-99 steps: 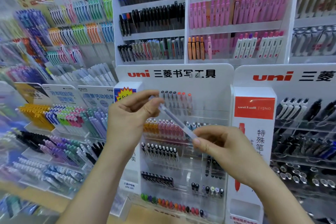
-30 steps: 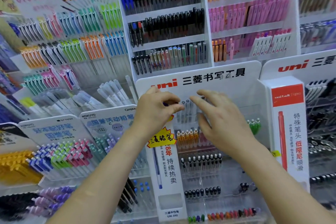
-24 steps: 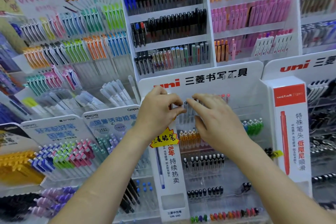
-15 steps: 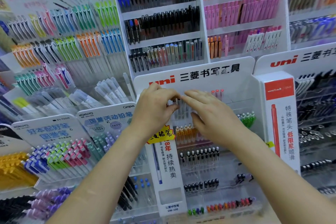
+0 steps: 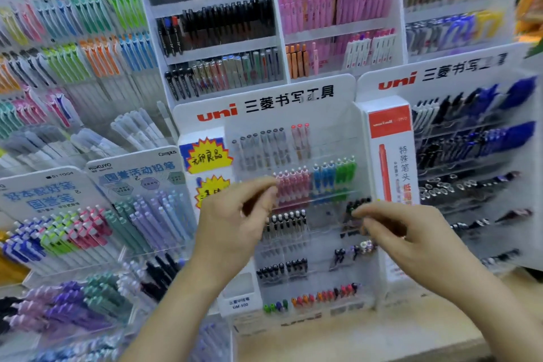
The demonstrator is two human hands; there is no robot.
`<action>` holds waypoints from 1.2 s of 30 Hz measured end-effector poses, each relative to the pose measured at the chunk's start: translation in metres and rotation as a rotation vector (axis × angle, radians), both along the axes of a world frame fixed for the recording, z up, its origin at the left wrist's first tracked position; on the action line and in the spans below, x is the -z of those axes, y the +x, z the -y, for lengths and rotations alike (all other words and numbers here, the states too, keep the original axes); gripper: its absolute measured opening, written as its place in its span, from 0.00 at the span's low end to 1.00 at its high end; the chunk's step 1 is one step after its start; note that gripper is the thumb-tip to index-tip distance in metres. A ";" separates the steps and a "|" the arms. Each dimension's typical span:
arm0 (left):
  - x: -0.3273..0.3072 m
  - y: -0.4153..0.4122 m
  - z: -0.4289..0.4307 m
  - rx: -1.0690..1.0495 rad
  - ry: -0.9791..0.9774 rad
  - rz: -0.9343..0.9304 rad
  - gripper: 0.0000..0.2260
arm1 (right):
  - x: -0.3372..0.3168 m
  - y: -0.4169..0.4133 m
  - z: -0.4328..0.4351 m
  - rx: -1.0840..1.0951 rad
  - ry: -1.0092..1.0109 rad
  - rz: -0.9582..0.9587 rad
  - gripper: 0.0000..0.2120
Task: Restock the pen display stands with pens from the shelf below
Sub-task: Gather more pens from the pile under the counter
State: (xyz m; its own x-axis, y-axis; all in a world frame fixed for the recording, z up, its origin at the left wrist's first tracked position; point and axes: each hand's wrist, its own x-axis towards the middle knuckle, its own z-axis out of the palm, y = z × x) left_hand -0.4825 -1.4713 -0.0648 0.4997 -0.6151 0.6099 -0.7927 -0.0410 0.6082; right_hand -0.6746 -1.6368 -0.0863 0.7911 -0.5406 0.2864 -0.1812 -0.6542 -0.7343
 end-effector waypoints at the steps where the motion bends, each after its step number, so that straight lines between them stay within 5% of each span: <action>1: 0.007 -0.014 0.000 0.028 0.007 -0.037 0.08 | 0.004 -0.013 0.004 0.011 0.026 -0.016 0.16; 13: 0.159 -0.159 0.050 0.418 0.413 -0.131 0.09 | 0.123 -0.161 0.053 0.327 0.286 -0.266 0.09; 21: 0.380 -0.208 0.064 0.648 0.729 -0.123 0.13 | 0.323 -0.211 0.055 0.516 0.467 -0.321 0.08; 27: 0.528 -0.168 0.078 0.513 1.020 -0.004 0.24 | 0.471 -0.198 0.033 0.494 0.505 -0.426 0.16; 32: 0.612 -0.127 0.095 0.183 0.763 0.191 0.14 | 0.568 -0.156 0.055 0.407 0.419 -0.372 0.25; 36: 0.670 -0.077 0.098 0.175 0.810 0.216 0.17 | 0.623 -0.112 0.073 0.277 0.303 -0.401 0.32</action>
